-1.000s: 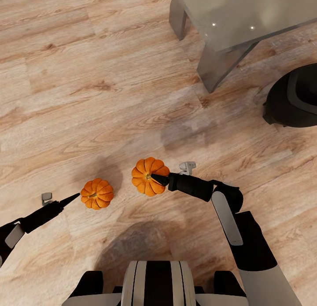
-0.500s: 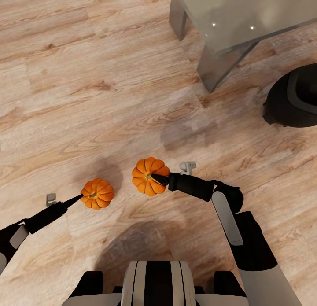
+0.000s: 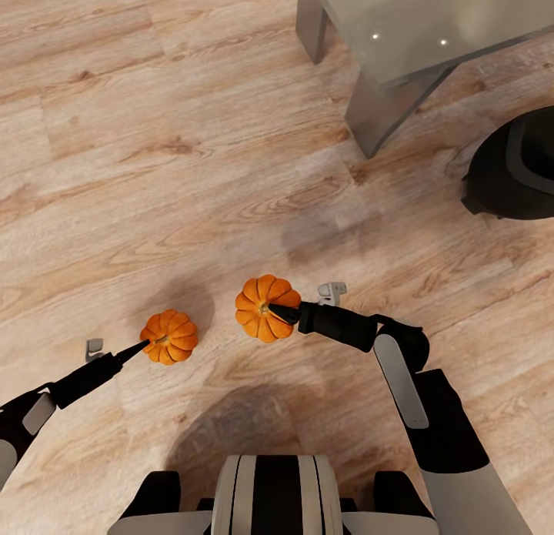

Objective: Place each of the two pumpkins and all three candles from the living room inside a cabinet in the living room (use any cabinet), then make sure every cabinet is closed, and position the cauldron so it is next to a table in the living room.

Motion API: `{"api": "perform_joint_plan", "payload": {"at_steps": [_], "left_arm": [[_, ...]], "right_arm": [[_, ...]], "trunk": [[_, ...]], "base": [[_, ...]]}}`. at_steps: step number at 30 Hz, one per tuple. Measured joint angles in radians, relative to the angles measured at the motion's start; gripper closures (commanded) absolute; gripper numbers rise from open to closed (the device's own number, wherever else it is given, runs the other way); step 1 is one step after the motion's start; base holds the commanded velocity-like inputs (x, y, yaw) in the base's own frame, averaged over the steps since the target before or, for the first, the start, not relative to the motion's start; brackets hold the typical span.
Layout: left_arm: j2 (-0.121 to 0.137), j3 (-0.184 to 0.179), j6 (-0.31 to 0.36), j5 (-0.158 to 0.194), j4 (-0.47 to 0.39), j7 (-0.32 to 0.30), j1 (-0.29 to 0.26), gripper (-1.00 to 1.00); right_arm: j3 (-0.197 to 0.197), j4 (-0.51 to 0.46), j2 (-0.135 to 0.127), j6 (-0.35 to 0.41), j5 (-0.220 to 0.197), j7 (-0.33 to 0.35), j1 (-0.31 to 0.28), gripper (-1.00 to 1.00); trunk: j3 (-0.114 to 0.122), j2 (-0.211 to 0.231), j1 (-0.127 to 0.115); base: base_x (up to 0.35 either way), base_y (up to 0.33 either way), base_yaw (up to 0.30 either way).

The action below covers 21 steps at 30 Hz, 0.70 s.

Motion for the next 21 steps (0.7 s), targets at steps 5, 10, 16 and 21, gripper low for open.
{"api": "perform_joint_plan", "payload": {"at_steps": [5,10,16,21], "left_arm": [[0.000,0.000,0.001,0.000,0.000,0.000,0.000,-1.00],[0.001,0.000,0.003,0.000,0.000,0.000,0.000,-1.00],[0.001,0.000,0.005,0.000,0.000,0.000,0.000,-1.00],[0.001,-0.001,0.006,0.000,0.000,0.000,-0.001,-1.00]], "right_arm": [[0.001,0.000,0.000,0.001,-0.003,0.002,0.000,1.00],[0.001,0.000,0.000,0.001,-0.002,0.002,0.000,1.00],[0.001,0.000,0.000,-0.002,-0.001,0.002,0.000,1.00],[0.001,0.000,0.000,0.000,-0.002,0.002,0.000,1.00]], "trunk": [[-0.001,0.000,0.000],[-0.002,0.000,0.000],[-0.007,0.000,0.000],[-0.007,0.000,0.000]], "base": [[0.000,0.000,0.000],[0.000,0.000,0.000],[0.000,0.000,0.000],[0.000,0.000,0.000]]}}
